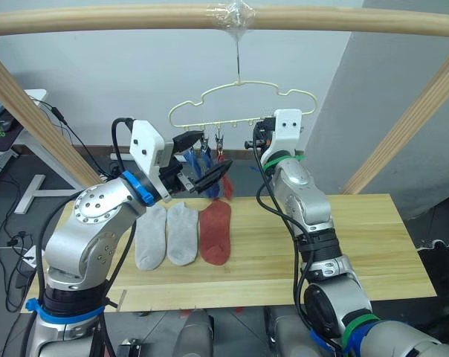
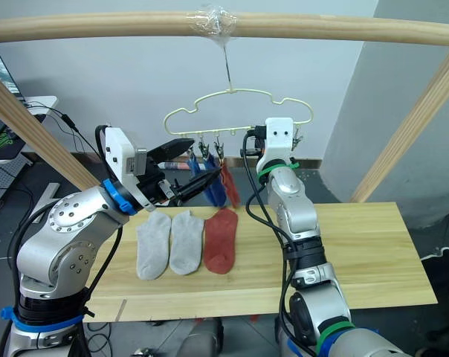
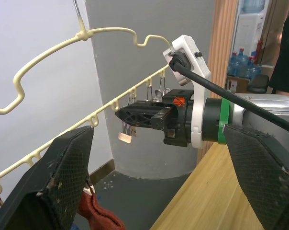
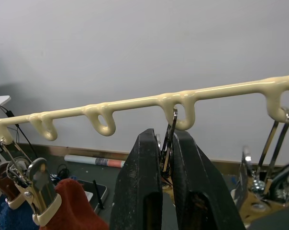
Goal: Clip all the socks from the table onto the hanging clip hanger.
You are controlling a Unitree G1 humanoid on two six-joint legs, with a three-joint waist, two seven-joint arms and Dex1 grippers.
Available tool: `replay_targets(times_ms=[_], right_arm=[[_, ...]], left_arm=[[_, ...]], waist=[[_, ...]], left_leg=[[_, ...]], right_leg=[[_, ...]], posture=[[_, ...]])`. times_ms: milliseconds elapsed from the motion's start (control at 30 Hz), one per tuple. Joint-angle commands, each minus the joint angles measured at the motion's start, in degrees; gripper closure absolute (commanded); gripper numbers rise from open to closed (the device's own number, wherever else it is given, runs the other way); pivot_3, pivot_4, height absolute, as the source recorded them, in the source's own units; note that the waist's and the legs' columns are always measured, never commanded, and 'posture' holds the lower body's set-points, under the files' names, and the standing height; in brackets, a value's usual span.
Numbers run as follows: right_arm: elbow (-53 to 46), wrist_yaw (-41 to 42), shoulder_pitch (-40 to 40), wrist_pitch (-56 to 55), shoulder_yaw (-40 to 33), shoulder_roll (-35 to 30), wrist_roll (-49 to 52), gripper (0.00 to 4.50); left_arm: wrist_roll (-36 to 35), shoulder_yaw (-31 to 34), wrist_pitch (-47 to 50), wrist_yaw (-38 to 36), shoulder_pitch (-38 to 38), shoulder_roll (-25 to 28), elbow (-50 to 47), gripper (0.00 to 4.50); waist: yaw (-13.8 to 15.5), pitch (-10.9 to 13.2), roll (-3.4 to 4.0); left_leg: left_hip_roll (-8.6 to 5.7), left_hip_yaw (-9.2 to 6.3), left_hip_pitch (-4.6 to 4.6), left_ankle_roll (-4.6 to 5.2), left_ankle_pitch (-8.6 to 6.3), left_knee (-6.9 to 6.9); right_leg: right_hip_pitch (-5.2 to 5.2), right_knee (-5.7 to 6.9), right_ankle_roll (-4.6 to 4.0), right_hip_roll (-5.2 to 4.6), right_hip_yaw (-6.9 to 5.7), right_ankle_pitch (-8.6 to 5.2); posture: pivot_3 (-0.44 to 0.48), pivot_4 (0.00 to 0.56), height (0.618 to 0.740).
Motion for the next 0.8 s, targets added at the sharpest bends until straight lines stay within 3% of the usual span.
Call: replay_targets(times_ms=[33,200,400,600,800], right_arm=[[-2.6,0.84,-0.53,-0.94,-0.47,-0.79,1.12,4.49],[-4.09,5.02,0.3,4.14,0.03,-4.33,2.58,4.49],[-8.14,9.23,2.28,8.98,0.76,-7.87,4.4,4.49],[-11.2,8.37,3.62,11.69,0.38,-7.89,4.51,4.49],[-13.18,7.18,4.37,13.01,0.53,-7.27,4.26,4.49]], left_arm=[[0.81,-0.55,-0.54,0.6,1.67,-0.08,-2.96,0.0],[8.83,-6.46,1.8,3.74,10.38,0.79,0.93,0.0],[20.81,-14.27,-5.98,9.83,14.93,-6.19,16.46,0.0],[25.76,-15.73,-12.13,12.2,13.54,-12.76,27.39,0.0],[30.68,-16.22,-17.68,15.14,4.63,-18.99,44.99,0.0]], waist=[[-0.03,0.01,0.0],[-0.06,0.12,0.16],[-0.02,0.16,0.21],[-0.05,0.16,0.21],[-0.08,0.16,0.21]], left_leg=[[0.0,0.0,0.0,0.0,0.0,0.0],[0.0,0.04,0.0,0.01,-0.01,-0.02],[0.0,0.04,-0.01,0.02,-0.01,0.0],[0.01,0.02,-0.04,0.02,-0.01,-0.02],[-0.02,0.02,-0.05,0.03,0.01,0.07]], right_leg=[[0.0,0.0,0.0,0.0,0.0,0.0],[-0.02,0.0,-0.03,0.0,0.04,-0.03],[-0.07,0.02,-0.27,0.0,0.04,-0.21],[-0.1,0.03,-0.24,0.0,0.02,-0.19],[-0.06,0.02,0.07,0.0,0.02,-0.01]], posture=[[0.112,0.236,0.74],[0.103,0.241,0.74],[0.069,0.245,0.74],[0.059,0.245,0.74],[0.036,0.241,0.74]])
